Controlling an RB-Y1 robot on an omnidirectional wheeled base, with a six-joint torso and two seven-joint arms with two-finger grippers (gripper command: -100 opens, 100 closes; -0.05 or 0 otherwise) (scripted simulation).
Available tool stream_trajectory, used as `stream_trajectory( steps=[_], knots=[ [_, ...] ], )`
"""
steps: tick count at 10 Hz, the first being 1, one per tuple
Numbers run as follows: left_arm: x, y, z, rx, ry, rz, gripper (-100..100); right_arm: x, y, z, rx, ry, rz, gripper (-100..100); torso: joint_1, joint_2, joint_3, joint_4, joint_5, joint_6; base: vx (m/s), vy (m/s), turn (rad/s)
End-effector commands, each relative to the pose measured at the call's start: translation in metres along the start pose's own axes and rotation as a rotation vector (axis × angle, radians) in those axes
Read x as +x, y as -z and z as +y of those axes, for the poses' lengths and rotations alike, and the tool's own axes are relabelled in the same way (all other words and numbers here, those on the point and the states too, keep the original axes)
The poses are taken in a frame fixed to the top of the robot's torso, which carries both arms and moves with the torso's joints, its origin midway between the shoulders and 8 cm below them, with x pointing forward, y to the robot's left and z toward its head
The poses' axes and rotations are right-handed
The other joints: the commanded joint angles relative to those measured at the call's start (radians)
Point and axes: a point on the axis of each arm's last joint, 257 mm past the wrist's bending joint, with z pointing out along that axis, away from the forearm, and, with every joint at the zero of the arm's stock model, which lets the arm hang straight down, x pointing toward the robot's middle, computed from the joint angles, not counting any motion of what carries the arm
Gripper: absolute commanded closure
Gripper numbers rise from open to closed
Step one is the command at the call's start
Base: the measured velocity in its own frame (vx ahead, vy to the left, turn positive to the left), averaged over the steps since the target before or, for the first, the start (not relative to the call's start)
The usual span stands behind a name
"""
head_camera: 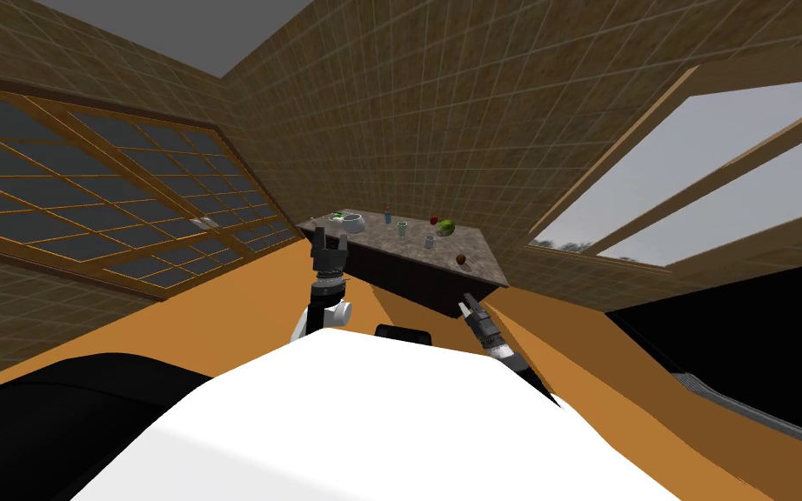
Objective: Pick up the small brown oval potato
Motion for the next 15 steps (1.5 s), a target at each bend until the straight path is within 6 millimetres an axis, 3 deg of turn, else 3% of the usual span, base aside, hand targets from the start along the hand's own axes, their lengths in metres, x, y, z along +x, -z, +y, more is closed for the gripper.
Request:
stream_trajectory(
  steps=[1,2,3,5,6,7,8,9,10,12,13,14,15],
  knots=[
    [0.000,0.000,0.000,0.000,0.000,0.000,0,0.004,0.020,-0.031,0.089,-0.019,0.023,-100,0.000,0.000,0.000,0.000,0.000,0.000,-0.081,0.016,0.104],
    [0.000,0.000,0.000,0.000,0.000,0.000,0,0.004,0.022,-0.033,0.099,0.000,0.048,-100,0.000,0.001,0.000,0.000,0.000,0.000,-0.055,0.023,0.059],
    [0.000,0.000,0.000,0.000,0.000,0.000,0,0.007,0.039,-0.056,0.176,-0.023,0.058,-100,0.000,-0.001,0.000,0.000,0.000,0.000,-0.053,0.045,0.151],
    [0.000,0.000,0.000,0.000,0.000,0.000,0,0.006,0.042,-0.058,0.188,0.001,0.090,-100,0.001,-0.002,-0.001,0.000,0.000,0.000,-0.031,0.024,0.015],
    [0.000,0.000,0.000,0.000,0.000,0.000,0,0.008,0.062,-0.080,0.268,-0.016,0.104,-100,0.000,-0.003,-0.002,-0.001,0.000,0.000,-0.036,0.033,0.112],
    [0.000,0.000,0.000,0.000,0.000,0.000,0,0.007,0.064,-0.081,0.276,-0.001,0.124,-100,0.001,-0.003,-0.002,-0.001,0.000,0.000,-0.038,0.030,0.068],
    [0.000,0.000,0.000,0.000,0.000,0.000,0,0.009,0.084,-0.101,0.351,-0.024,0.130,-100,0.000,-0.003,-0.001,0.000,0.000,0.000,-0.038,0.043,0.149],
    [0.000,0.000,0.000,0.000,0.000,0.000,0,0.007,0.087,-0.102,0.363,-0.001,0.158,-100,0.001,-0.002,-0.001,-0.001,0.000,0.000,-0.033,0.041,0.061],
    [0.000,0.000,0.000,0.000,0.000,0.000,0,0.007,0.109,-0.121,0.438,-0.023,0.161,-100,0.001,-0.003,-0.002,-0.001,0.000,0.000,-0.032,0.054,0.114],
    [0.000,0.000,0.000,0.000,0.000,0.000,0,0.005,0.112,-0.122,0.451,0.003,0.192,-100,0.001,-0.003,-0.002,-0.001,0.000,0.000,-0.017,0.032,0.032],
    [0.000,0.000,0.000,0.000,0.000,0.000,0,0.003,0.135,-0.139,0.528,-0.012,0.201,-100,0.000,-0.004,-0.002,-0.001,0.000,0.000,-0.015,0.044,0.122],
    [0.000,0.000,0.000,0.000,0.000,0.000,0,0.000,0.138,-0.139,0.537,0.007,0.223,-100,0.001,-0.004,-0.002,-0.001,0.000,0.000,-0.011,0.040,0.074],
    [0.000,0.000,0.000,0.000,0.000,0.000,0,-0.002,0.160,-0.154,0.610,-0.012,0.224,-100,0.001,-0.004,-0.002,-0.001,0.000,0.000,-0.008,0.053,0.148]
  ],
)
